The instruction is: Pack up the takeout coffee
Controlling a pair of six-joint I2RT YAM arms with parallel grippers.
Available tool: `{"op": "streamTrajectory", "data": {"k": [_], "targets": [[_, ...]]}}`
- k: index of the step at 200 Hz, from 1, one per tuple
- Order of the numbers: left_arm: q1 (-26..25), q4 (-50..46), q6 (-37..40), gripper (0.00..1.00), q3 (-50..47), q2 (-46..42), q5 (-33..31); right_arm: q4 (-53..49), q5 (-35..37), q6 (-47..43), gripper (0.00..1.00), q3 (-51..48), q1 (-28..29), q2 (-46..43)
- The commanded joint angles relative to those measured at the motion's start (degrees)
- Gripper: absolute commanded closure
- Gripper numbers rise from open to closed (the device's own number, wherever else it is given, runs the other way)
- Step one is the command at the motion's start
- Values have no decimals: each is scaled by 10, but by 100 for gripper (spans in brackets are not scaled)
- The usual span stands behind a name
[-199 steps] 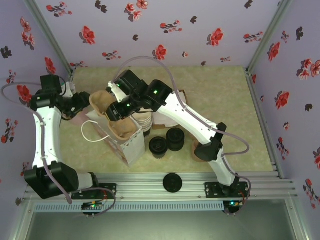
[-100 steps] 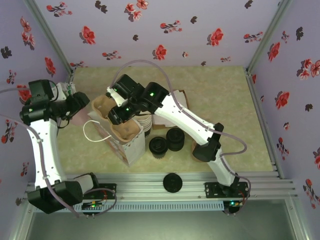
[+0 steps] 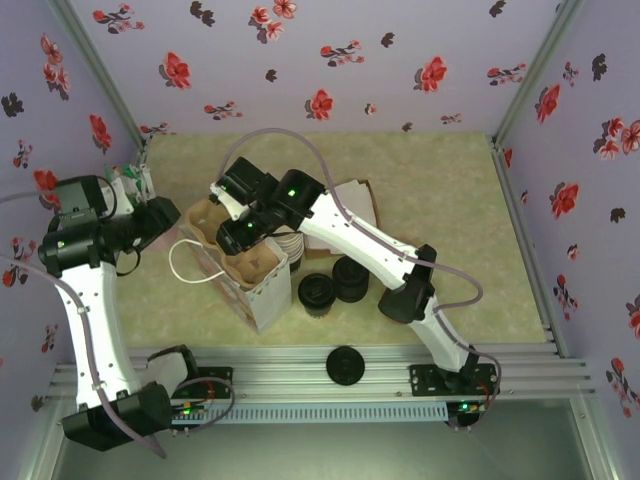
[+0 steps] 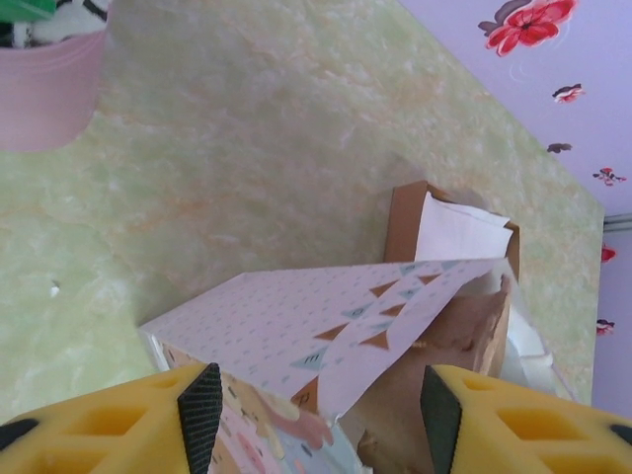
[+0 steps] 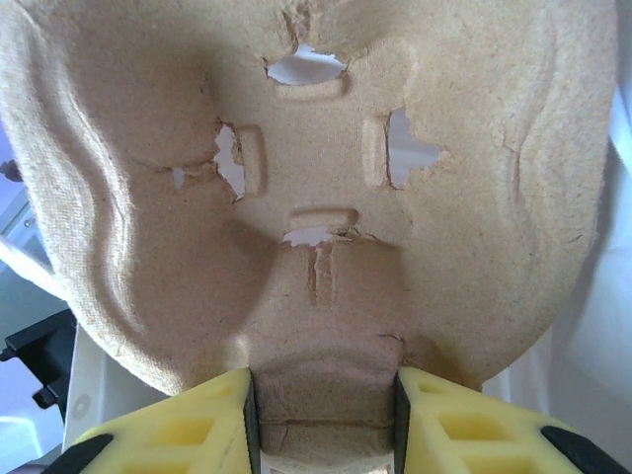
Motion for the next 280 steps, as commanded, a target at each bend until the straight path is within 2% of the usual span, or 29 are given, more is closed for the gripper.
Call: {"op": "streamTrajectory", "data": {"k": [1,103,148,213,280], "targets": [[5,-8,6,42,-18,-10,14,-12,17,-7,64,15,5,11],[5,21,12,46,-55,9,15,-19,47,0,65,25,18,28],[5,25,17,48,-69,18,-5,-32,67,-1,65,31,22,26],[5,21,16,49,-61,16,-36,-48,85,-7,66,31,32,28],[5,26,8,48,-48,18,-38,-65,109,-11,66,29,35,30]]}}
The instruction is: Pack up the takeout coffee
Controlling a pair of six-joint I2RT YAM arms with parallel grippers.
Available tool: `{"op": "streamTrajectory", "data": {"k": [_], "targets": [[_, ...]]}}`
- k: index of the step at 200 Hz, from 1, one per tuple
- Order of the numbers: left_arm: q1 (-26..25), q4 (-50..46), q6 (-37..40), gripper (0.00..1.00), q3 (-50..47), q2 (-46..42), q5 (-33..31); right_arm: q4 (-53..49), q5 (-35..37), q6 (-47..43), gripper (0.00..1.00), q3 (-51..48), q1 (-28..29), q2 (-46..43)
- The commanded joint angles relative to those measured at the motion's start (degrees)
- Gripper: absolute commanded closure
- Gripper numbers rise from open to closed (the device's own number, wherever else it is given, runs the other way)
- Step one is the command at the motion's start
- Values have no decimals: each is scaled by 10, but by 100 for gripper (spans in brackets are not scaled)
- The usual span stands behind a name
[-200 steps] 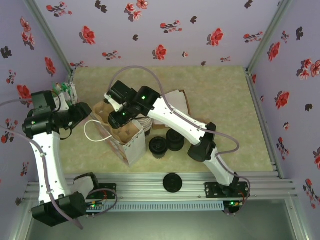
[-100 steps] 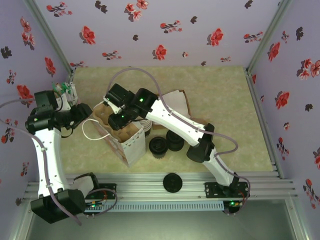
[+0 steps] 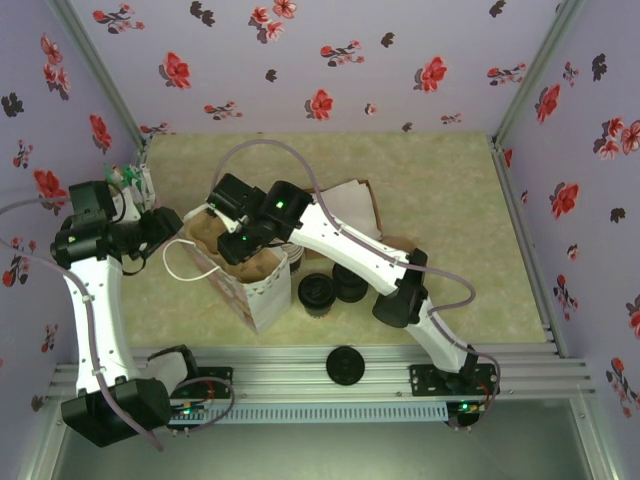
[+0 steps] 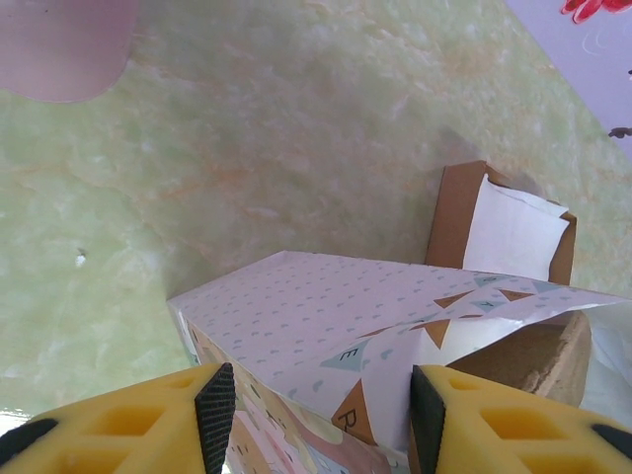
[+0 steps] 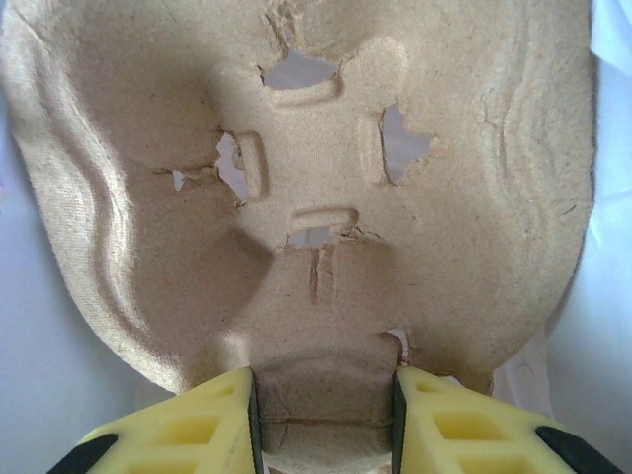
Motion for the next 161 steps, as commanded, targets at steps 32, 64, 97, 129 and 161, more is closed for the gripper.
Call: {"op": "streamTrajectory", "data": {"k": [32,64,97,129,161], "targets": [[4,2,3,48,19,2,-17,-26,35,-9,65,17,5,20],[5,2,0,48,23,-3,-13,-21,33,-7,65,18,4,30],[4,0,-7,44,35,-13,11,-15,30,-5,65,20,5,41],[5,-4,-10,40,46,-22,24,-14,36,-1,65,21,8,50],[5,-10,-11,38,50,-33,28,-24,64,4,65,31,14,68]]}}
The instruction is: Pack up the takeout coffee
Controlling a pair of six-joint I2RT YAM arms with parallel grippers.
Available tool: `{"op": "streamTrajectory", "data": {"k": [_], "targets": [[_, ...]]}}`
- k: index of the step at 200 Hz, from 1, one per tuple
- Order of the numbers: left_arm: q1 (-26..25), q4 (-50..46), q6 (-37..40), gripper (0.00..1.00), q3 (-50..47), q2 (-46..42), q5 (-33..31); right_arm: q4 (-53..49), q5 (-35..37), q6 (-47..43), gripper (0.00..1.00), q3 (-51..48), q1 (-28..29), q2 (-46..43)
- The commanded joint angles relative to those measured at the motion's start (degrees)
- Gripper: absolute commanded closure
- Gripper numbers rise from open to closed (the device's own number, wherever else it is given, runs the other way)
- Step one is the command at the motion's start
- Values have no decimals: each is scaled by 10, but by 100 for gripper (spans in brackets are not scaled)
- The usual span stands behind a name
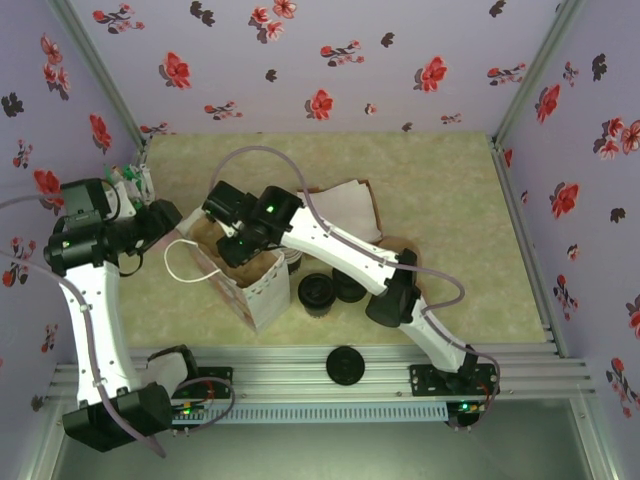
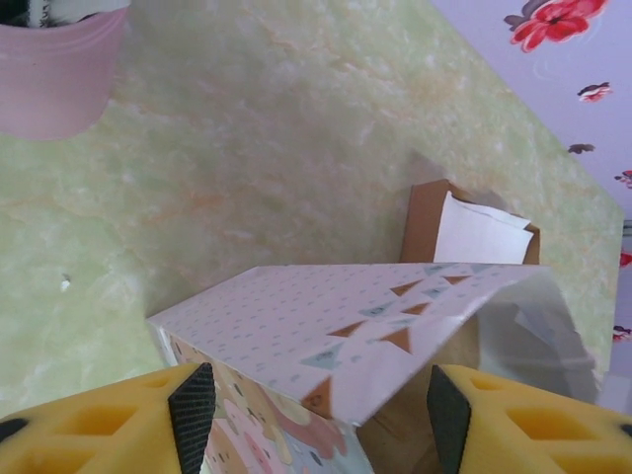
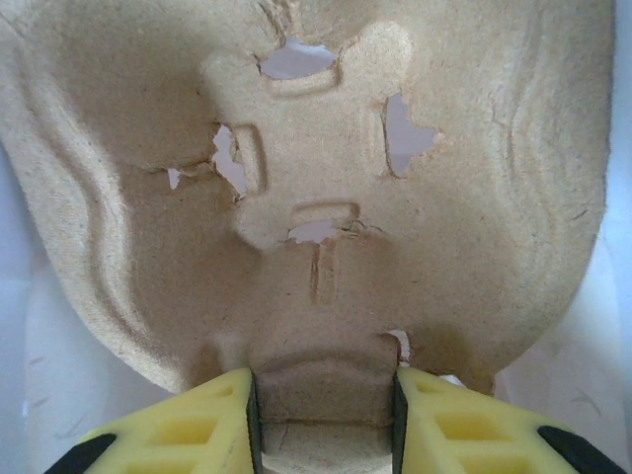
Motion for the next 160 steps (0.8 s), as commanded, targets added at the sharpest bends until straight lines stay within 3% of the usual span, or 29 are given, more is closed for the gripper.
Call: {"op": "streamTrajectory", "data": {"k": [1,71,160], "targets": [[5,-9,-6,38,17,-15,16,-20,34,4,65,22,10,33],[5,2,-7,38,-25,-35,16,-67,119,-5,63,62,27,40],[5,8,-2,38,-53,-51,4,-86,84,15,62,57,29,82]]}}
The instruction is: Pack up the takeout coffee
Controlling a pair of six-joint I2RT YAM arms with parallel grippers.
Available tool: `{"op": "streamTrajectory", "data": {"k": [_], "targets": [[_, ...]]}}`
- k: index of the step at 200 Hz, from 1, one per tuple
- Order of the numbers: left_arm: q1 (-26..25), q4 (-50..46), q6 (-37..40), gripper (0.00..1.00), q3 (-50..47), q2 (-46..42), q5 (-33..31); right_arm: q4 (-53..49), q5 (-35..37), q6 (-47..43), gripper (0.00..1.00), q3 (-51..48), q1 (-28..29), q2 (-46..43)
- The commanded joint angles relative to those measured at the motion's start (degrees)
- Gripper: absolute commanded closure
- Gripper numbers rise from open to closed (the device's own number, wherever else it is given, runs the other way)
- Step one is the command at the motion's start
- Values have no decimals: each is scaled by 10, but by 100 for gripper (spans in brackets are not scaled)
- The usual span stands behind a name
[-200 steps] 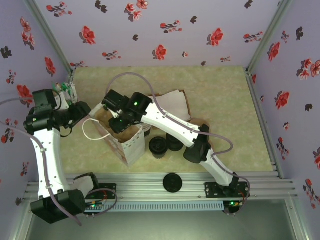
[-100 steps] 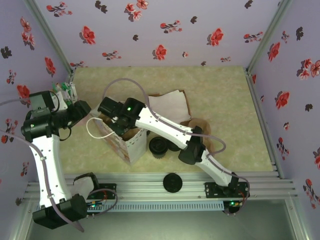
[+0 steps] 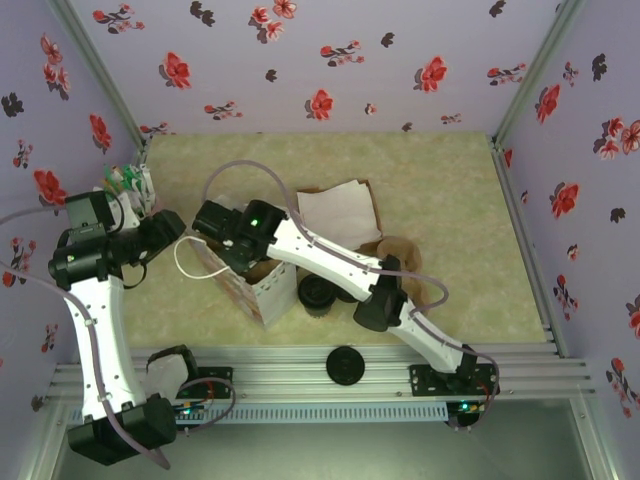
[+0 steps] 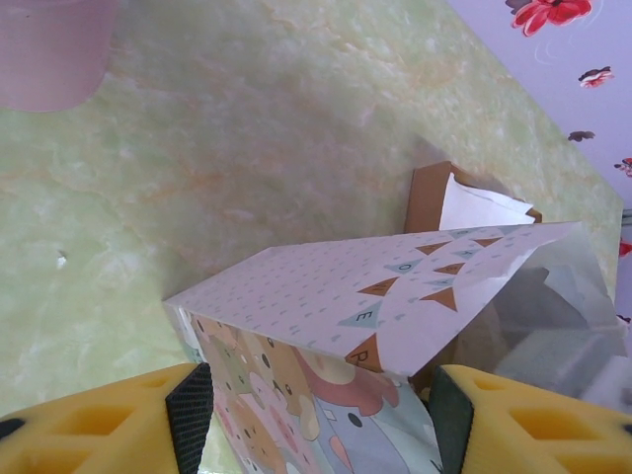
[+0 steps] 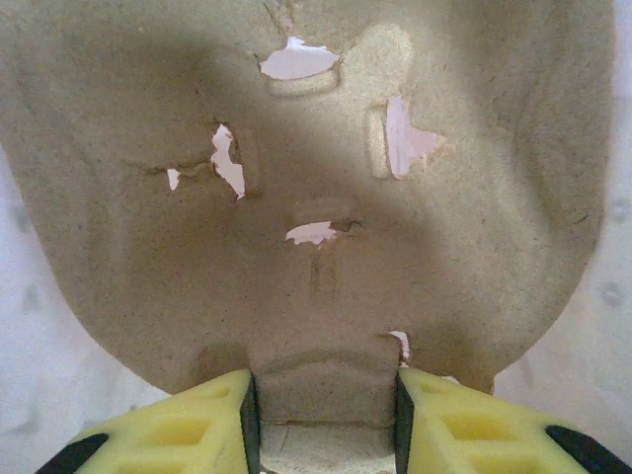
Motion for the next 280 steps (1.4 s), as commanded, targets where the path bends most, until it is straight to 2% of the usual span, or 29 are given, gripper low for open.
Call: {"op": "streamTrajectory", "data": {"k": [1,54,131,165,216,280], "targets": [[4,7,-3,38,-6,-11,-2,-27,-9,13,62,11,3,24],[5,12,-4,39,-15,-20,-11,-26,-35,18,62,-3,2,38],[5,13,-7,39,-9,-22,-17,-30,-37,19,61,-12,-2,70],[5,13,-8,39,-8,-22,-19,-18,-45,17,56,-27,-5,70],[5,13,-10,39,-5,-22,-19,-20,-43,17,45,-27,-7,65],[5,7,-17,35,16,-32,-19,-15,-56,20,34,-4,-8,11]]}}
